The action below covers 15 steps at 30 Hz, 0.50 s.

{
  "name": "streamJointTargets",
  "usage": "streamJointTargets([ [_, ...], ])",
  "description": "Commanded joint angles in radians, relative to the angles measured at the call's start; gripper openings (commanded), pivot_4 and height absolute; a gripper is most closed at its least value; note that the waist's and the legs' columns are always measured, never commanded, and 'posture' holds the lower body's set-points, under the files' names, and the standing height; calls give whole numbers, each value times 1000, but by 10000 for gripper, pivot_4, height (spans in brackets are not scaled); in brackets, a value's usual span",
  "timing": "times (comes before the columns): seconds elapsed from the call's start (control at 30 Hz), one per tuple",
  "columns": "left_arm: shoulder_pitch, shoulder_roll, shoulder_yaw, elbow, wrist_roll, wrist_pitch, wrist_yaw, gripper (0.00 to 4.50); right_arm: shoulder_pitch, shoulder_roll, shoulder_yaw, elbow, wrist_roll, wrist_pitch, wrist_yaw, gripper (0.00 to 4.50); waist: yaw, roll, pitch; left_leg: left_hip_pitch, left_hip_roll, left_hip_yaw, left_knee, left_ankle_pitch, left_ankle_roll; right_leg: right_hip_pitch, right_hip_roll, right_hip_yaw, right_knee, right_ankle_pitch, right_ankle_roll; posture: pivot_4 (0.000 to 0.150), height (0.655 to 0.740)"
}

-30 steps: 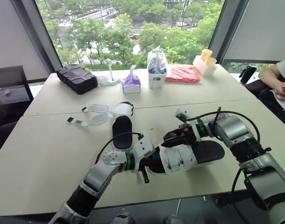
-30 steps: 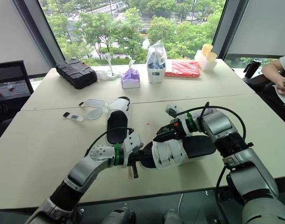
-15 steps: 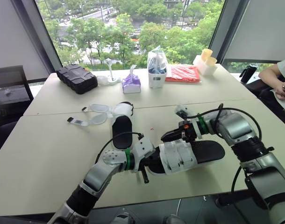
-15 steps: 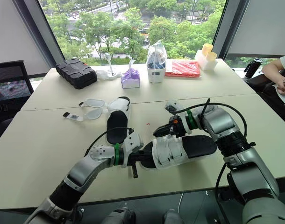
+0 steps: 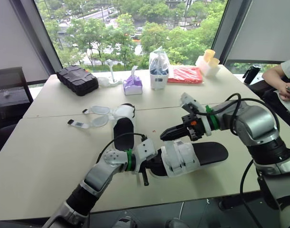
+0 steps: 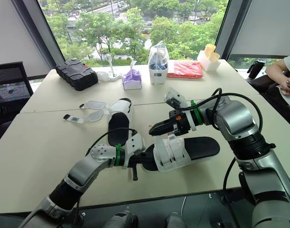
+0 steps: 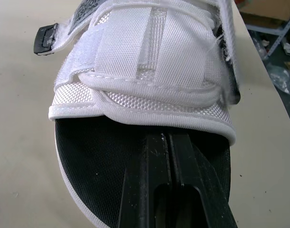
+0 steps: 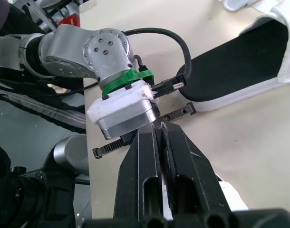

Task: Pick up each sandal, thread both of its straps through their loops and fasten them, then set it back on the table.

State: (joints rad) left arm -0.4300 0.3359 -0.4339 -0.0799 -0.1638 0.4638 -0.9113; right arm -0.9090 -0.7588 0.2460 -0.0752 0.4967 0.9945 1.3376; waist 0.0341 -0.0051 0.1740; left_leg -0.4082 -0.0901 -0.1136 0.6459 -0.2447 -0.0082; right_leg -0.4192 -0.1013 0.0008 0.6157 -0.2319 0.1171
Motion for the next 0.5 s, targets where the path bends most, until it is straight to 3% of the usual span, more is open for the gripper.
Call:
streamJointTargets([
  [0.03,27,13,-65,42,32,22,-24,0,-72,-10,-59,-13,19,-48,4,265,1,0,0,0,0,0,0,0,0,0,0,0,0,0,0,1500,7400],
  [0.5,23,24,-77,38,37,13,-35,0,-104,94,47,270,-114,-246,23,265,-21,0,0,0,0,0,0,1,-1,-1,0,0,2,0,0,1500,7400],
])
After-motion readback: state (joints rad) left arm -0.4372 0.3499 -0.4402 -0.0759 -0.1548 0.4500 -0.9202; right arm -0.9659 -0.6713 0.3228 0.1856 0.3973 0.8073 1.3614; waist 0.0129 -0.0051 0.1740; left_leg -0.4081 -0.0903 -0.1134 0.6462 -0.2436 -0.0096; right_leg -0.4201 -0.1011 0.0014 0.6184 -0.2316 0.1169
